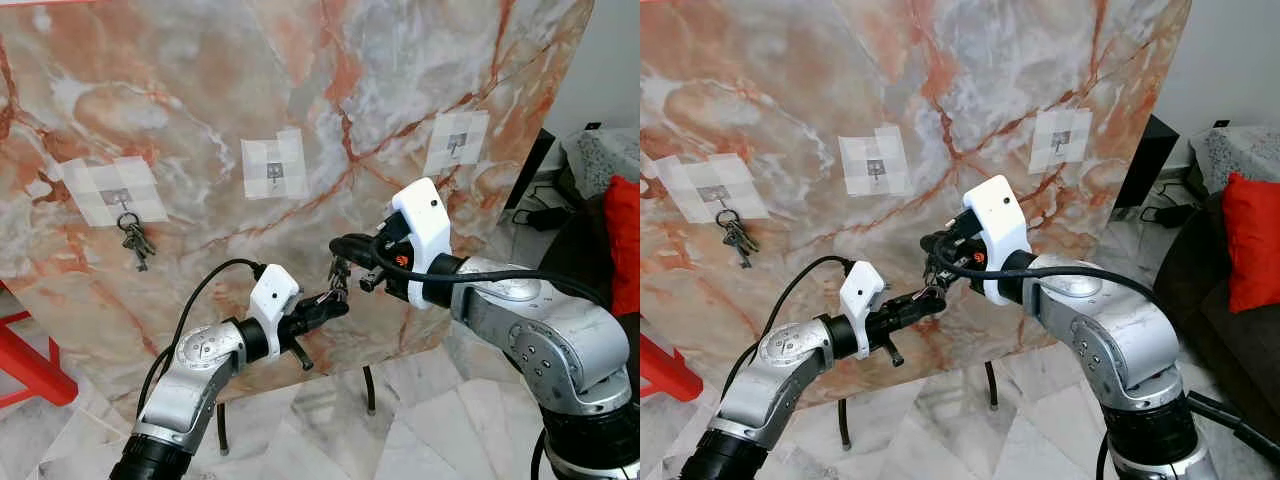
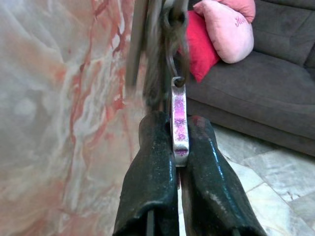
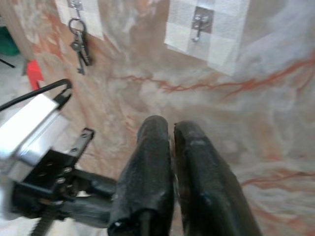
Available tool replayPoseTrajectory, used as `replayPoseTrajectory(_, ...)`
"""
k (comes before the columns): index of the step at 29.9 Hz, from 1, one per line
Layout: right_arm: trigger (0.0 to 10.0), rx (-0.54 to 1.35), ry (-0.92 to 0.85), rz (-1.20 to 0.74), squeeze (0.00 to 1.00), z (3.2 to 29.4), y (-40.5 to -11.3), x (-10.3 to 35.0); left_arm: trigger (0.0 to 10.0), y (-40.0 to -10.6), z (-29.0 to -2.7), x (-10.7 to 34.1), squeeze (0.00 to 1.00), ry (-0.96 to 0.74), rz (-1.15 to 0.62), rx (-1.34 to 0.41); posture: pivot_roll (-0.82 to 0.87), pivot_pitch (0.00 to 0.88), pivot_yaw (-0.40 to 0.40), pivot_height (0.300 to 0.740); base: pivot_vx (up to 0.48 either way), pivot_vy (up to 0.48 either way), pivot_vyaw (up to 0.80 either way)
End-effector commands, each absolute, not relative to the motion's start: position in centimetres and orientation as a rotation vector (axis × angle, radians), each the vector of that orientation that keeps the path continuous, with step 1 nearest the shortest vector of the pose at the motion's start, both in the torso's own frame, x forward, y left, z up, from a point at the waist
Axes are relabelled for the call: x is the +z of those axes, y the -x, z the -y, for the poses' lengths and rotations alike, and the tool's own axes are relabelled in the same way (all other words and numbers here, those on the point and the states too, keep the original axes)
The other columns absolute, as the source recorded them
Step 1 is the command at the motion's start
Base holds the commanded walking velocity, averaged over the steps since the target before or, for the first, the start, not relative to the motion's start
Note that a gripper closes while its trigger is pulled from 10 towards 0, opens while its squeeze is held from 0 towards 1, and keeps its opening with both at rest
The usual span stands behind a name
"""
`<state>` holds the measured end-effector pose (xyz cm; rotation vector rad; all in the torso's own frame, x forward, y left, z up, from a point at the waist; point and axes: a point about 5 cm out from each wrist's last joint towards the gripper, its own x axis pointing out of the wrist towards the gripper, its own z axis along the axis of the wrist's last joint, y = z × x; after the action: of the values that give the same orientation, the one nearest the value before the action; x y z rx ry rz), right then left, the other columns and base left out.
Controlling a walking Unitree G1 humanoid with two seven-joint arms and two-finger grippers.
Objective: Hang keys on a hook
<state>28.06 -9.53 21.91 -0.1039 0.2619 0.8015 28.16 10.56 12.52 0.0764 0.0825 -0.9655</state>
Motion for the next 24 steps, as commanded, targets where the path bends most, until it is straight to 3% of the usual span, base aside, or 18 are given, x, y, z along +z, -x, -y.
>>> replayPoseTrajectory(1,10.0,0.8,0.127,-0.247,1.0,9.5,-28.1,22.1,0.0,-27.9,-10.4,13.0,0.0,-0.065,-0.072,-0.99,-0.05,0.0,-0.081,0.74,0.0,0.0,0.0)
replayPoseTrajectory(9,10.0,0.761,0.209,-0.265,1.0,10.2,-28.3,21.4,0.0,-27.6,-10.3,13.0,0.0,-0.058,-0.081,-1.012,-0.05,0.0,-0.081,0.74,0.0,0.0,0.0)
replayPoseTrajectory(10,10.0,0.749,0.227,-0.27,0.82,10.5,-28.5,21.2,0.0,-27.6,-10.3,13.0,0.0,-0.057,-0.084,-1.016,-0.05,0.0,-0.081,0.74,0.0,0.0,0.0)
replayPoseTrajectory(11,10.0,0.735,0.235,-0.275,0.0,10.8,-28.6,21.0,0.0,-27.6,-10.3,13.0,0.0,-0.055,-0.085,-1.018,-0.05,0.0,-0.081,0.74,0.0,0.0,0.0)
replayPoseTrajectory(19,10.0,0.529,0.222,-0.395,0.0,14.4,-30.4,16.7,0.0,-27.6,-10.6,13.1,0.0,-0.036,-0.086,-0.988,-0.04,0.0,-0.08,0.74,0.0,0.0,0.0)
replayPoseTrajectory(20,10.0,0.433,0.201,-0.476,0.0,16.1,-30.6,13.7,9.7,-27.6,-10.8,13.3,0.0,-0.012,-0.082,-0.975,-0.04,0.0,-0.08,0.74,0.0,0.0,0.0)
replayPoseTrajectory(24,10.0,0.316,0.18,-0.575,0.0,18.1,-30.3,9.5,10.0,-27.5,-10.8,13.5,0.0,0.015,-0.072,-0.968,-0.04,0.0,-0.076,0.74,0.0,0.0,0.0)
